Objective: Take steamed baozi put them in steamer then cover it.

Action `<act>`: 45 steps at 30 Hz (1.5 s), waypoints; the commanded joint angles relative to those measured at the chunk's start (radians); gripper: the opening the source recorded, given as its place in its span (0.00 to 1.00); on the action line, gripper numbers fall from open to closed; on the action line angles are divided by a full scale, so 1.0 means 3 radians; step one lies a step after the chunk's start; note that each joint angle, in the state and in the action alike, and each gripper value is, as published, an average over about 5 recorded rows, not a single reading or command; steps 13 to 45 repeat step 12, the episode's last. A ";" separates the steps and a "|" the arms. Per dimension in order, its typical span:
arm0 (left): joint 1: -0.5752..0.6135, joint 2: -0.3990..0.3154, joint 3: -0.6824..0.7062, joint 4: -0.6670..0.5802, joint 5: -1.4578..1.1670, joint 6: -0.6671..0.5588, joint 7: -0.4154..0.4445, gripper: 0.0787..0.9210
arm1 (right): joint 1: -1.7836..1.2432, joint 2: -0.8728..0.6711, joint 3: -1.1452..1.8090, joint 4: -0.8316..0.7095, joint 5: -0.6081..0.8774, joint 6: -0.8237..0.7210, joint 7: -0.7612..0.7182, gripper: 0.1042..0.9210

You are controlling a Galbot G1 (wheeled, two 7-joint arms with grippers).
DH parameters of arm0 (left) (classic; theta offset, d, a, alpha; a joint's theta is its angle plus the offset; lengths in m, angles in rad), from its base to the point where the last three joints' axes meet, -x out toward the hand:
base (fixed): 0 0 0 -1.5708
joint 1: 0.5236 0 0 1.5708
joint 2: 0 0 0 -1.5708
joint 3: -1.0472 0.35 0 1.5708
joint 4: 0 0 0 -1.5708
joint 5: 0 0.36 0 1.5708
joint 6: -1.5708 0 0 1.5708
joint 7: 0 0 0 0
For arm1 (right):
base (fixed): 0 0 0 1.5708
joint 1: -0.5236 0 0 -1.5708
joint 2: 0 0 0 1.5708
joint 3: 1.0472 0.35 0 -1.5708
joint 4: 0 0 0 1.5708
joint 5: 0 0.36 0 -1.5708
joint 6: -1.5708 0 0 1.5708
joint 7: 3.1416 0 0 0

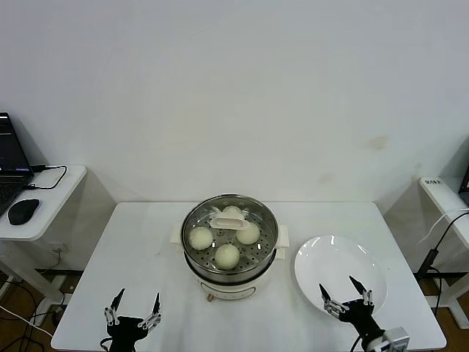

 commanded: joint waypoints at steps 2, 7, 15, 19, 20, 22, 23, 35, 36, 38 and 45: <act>0.0016 0.0000 -0.0023 0.0007 -0.0035 -0.0013 0.0008 0.88 | 0.0048 0.0033 0.0051 -0.0037 -0.0047 0.0014 -0.0020 0.88; -0.0009 0.0002 -0.0039 0.0007 -0.0037 -0.0013 0.0025 0.88 | 0.0066 0.0018 0.0059 -0.0051 -0.0056 0.0008 -0.0018 0.88; -0.0023 0.0008 -0.0046 0.0001 -0.0037 -0.0013 0.0038 0.88 | 0.0079 0.0019 0.0062 -0.0070 -0.0056 0.0007 -0.0013 0.88; -0.0023 0.0008 -0.0046 0.0001 -0.0037 -0.0013 0.0038 0.88 | 0.0079 0.0019 0.0062 -0.0070 -0.0056 0.0007 -0.0013 0.88; -0.0023 0.0008 -0.0046 0.0001 -0.0037 -0.0013 0.0038 0.88 | 0.0079 0.0019 0.0062 -0.0070 -0.0056 0.0007 -0.0013 0.88; -0.0023 0.0008 -0.0046 0.0001 -0.0037 -0.0013 0.0038 0.88 | 0.0079 0.0019 0.0062 -0.0070 -0.0056 0.0007 -0.0013 0.88; -0.0023 0.0008 -0.0046 0.0001 -0.0037 -0.0013 0.0038 0.88 | 0.0079 0.0019 0.0062 -0.0070 -0.0056 0.0007 -0.0013 0.88; -0.0023 0.0008 -0.0046 0.0001 -0.0037 -0.0013 0.0038 0.88 | 0.0079 0.0019 0.0062 -0.0070 -0.0056 0.0007 -0.0013 0.88; -0.0023 0.0008 -0.0046 0.0001 -0.0037 -0.0013 0.0038 0.88 | 0.0079 0.0019 0.0062 -0.0070 -0.0056 0.0007 -0.0013 0.88; -0.0023 0.0008 -0.0046 0.0001 -0.0037 -0.0013 0.0038 0.88 | 0.0079 0.0019 0.0062 -0.0070 -0.0056 0.0007 -0.0013 0.88; -0.0023 0.0008 -0.0046 0.0001 -0.0037 -0.0013 0.0038 0.88 | 0.0079 0.0019 0.0062 -0.0070 -0.0056 0.0007 -0.0013 0.88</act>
